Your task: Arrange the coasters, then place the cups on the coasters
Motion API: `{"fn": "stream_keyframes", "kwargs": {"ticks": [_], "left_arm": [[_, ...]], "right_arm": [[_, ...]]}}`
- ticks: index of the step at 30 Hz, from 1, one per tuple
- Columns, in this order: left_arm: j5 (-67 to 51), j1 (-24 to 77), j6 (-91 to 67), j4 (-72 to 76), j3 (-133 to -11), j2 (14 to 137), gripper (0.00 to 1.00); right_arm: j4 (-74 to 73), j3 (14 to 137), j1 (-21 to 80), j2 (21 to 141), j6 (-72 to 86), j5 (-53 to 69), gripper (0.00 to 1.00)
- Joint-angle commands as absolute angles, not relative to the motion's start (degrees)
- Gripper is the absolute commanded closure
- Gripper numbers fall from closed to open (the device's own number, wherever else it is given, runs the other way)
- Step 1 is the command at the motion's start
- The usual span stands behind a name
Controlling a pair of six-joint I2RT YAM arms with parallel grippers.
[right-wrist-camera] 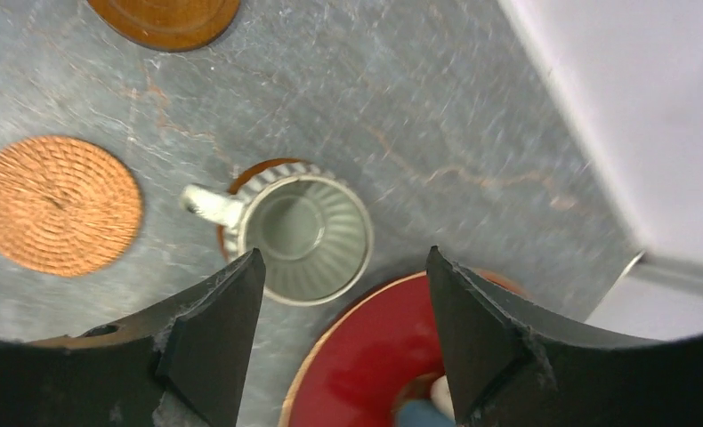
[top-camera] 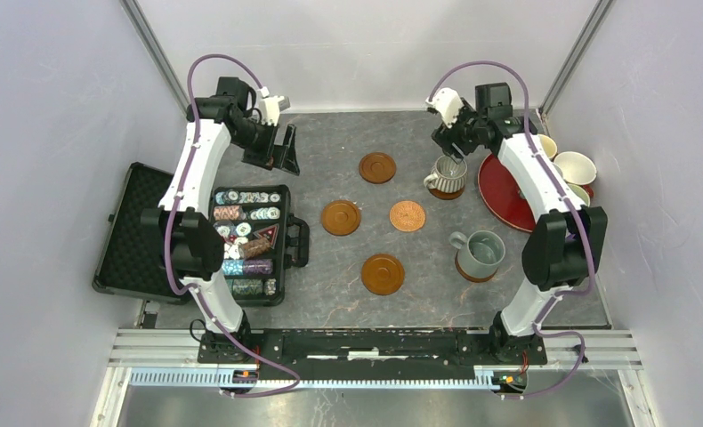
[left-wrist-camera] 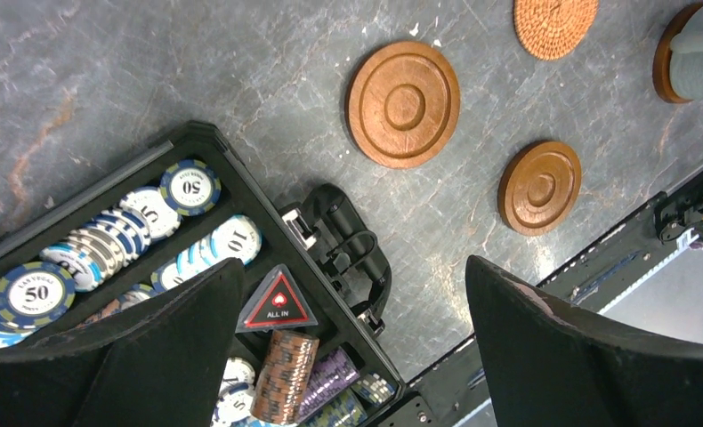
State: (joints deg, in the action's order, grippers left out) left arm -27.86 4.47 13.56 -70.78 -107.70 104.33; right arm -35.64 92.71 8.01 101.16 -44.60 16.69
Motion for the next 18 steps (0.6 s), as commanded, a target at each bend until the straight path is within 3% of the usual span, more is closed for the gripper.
{"fn": "stream_keyframes", "kwargs": {"ticks": [1, 8, 18], "left_arm": [[-30.6, 4.1, 13.4, -67.9, -112.8, 103.3, 0.0], [-30.6, 4.1, 12.6, -67.6, -114.7, 105.1, 0.0], [-29.4, 4.1, 12.3, -66.1, -111.8, 102.9, 0.0]], "right_arm": [[-36.3, 90.5, 7.7, 98.4, -19.8, 10.4, 0.25], [-42.3, 94.1, 7.1, 102.5, 2.6, -4.6, 0.25], [-37.3, 91.4, 4.7, 106.0, 7.6, -4.3, 0.29]]}}
